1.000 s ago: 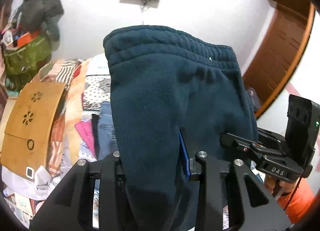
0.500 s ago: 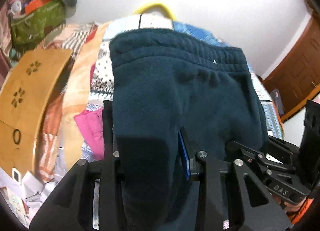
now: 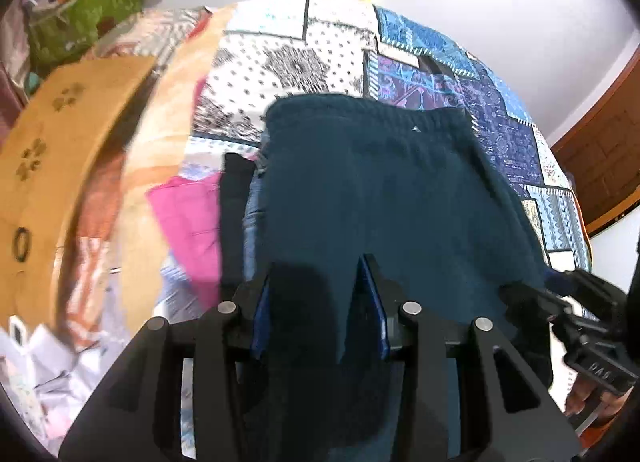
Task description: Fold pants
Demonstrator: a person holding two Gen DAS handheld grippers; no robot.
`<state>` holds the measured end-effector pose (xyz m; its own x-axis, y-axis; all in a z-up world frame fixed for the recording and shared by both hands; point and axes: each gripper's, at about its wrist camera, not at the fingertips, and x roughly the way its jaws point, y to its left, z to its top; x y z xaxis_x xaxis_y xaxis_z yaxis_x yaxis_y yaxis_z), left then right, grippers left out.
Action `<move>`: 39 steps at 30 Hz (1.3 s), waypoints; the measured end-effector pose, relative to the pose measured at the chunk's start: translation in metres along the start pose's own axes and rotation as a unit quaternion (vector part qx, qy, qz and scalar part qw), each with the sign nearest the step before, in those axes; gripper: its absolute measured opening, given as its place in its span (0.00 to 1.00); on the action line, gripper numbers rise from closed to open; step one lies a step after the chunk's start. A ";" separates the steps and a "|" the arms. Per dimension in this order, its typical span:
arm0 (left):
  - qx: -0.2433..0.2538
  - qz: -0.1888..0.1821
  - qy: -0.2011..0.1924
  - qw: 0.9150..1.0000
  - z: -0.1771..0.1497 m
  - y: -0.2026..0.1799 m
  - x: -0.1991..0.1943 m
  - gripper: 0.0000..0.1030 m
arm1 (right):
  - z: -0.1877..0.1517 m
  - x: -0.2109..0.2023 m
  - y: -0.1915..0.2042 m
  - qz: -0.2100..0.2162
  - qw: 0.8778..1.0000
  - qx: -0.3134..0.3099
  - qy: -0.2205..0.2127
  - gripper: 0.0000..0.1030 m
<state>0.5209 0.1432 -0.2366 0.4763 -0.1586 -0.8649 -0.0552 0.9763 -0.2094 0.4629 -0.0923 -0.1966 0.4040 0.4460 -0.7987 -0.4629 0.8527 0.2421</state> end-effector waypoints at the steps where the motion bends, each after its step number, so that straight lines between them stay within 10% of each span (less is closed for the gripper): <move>1: 0.003 0.007 -0.009 1.000 -0.001 0.001 -0.009 0.38 | -0.004 -0.014 0.004 -0.006 1.000 -0.007 -0.011 0.36; 9: 0.070 0.025 -0.129 0.989 -0.046 -0.040 -0.154 0.38 | -0.025 -0.135 0.040 -0.008 0.988 -0.045 -0.144 0.36; 23: 0.105 0.040 -0.367 0.924 -0.213 -0.103 -0.369 0.41 | -0.140 -0.309 0.137 0.006 0.936 -0.090 -0.339 0.36; 27: 0.100 0.060 -0.401 0.909 -0.249 -0.109 -0.390 0.60 | -0.163 -0.323 0.148 -0.006 0.930 -0.089 -0.355 0.37; 32: 0.086 0.046 -0.406 0.909 -0.269 -0.104 -0.401 0.83 | -0.180 -0.328 0.154 -0.033 0.927 -0.082 -0.365 0.79; 39: 0.072 0.037 -0.412 0.907 -0.284 -0.101 -0.408 0.95 | -0.184 -0.334 0.152 -0.061 0.923 -0.067 -0.375 1.00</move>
<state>0.0834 0.0672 0.0077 0.9739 0.0153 -0.2264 -0.0277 0.9983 -0.0517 0.1129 -0.1617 0.0055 0.8689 0.4542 -0.1969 -0.4504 0.8904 0.0660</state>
